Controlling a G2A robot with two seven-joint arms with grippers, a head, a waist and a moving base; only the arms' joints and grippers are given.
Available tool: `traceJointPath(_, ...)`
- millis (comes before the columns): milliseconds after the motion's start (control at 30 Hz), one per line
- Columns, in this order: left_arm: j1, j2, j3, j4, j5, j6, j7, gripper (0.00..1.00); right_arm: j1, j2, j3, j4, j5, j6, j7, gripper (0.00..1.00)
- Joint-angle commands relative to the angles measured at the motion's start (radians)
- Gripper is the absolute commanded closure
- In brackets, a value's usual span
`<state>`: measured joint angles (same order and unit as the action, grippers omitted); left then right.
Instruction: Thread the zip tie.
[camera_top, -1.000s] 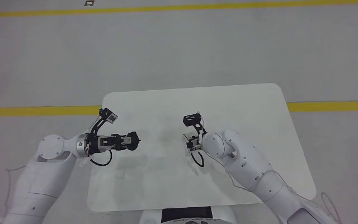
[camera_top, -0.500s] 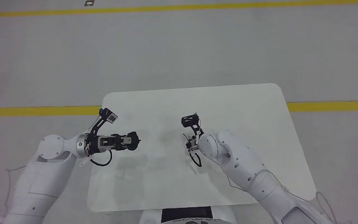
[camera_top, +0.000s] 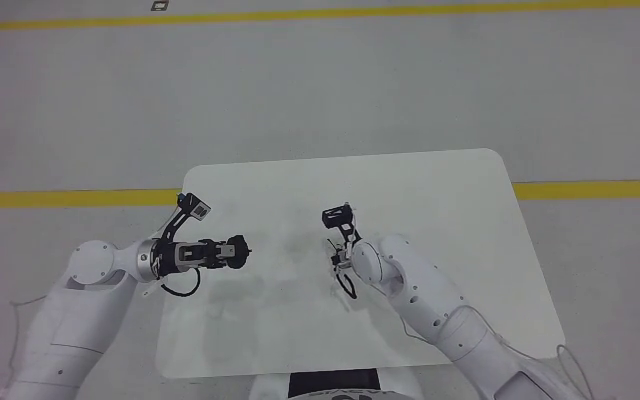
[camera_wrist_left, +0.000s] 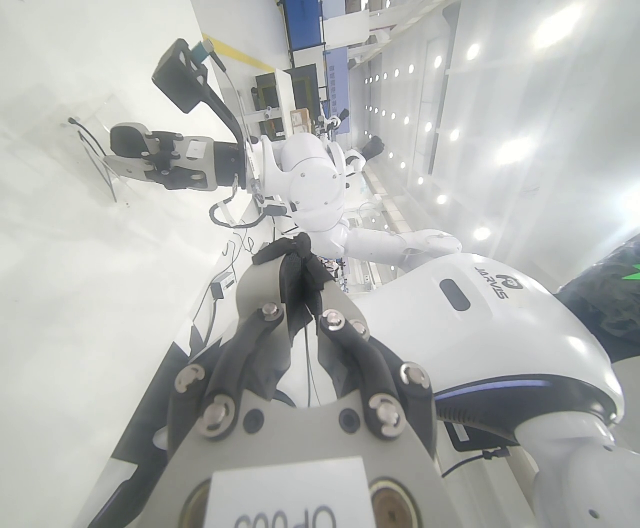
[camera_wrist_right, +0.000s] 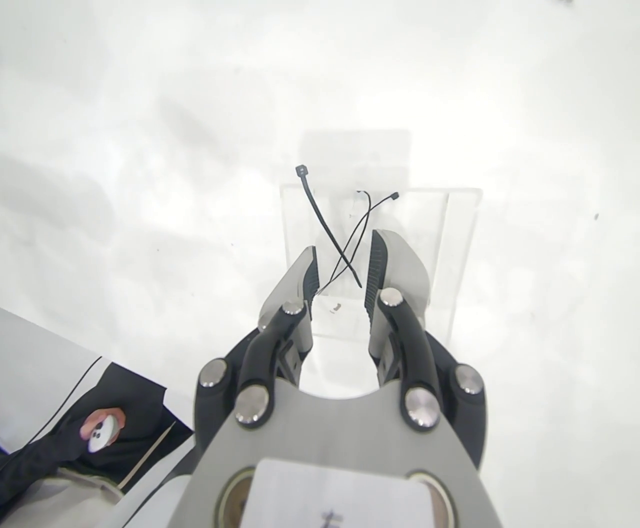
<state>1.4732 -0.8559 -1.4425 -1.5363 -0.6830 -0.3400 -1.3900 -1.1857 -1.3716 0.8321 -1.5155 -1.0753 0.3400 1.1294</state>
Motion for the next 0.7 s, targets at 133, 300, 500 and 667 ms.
traceJointPath(133,0.000,0.000,0.000,0.000,0.000,0.000,0.000,1.00,0.000,-0.013,-0.001,0.010,-0.012,0.000,-0.002,0.79)
traceJointPath(300,0.000,0.000,0.000,0.000,0.000,0.000,0.000,1.00,0.004,-0.022,-0.005,0.019,-0.020,0.000,-0.002,0.80)
traceJointPath(500,0.000,0.000,0.000,0.000,0.000,0.000,0.000,1.00,0.005,-0.030,-0.003,0.027,-0.025,0.000,-0.001,0.87)
traceJointPath(667,0.000,0.000,0.000,0.000,0.000,0.000,0.000,1.00,0.002,-0.035,0.014,0.036,-0.012,0.000,-0.009,1.00)
